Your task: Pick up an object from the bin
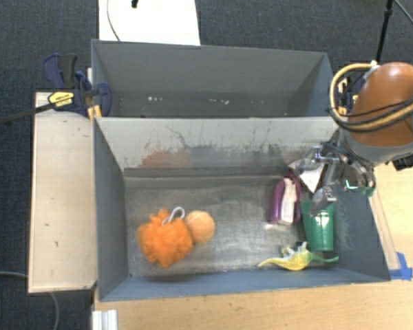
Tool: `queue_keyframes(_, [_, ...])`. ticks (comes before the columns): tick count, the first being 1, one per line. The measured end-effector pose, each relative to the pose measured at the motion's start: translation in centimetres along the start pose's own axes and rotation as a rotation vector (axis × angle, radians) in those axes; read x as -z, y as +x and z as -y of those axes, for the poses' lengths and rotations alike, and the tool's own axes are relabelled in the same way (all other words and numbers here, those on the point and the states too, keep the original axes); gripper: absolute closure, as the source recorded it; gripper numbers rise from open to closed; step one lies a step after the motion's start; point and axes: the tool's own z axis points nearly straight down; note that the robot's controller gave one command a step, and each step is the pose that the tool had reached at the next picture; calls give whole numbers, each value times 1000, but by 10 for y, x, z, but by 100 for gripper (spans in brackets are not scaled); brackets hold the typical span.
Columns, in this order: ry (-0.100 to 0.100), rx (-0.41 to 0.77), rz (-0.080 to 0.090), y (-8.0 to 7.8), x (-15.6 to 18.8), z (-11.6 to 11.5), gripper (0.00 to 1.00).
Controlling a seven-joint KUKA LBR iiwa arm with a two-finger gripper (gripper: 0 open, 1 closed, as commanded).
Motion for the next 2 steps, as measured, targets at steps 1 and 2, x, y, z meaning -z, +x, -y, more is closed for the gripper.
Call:
queue_keyframes(1, [1, 3, 7, -2, 4, 0, 0])
queue_keyframes(2, [2, 73, 13, 11, -30, 3, 0])
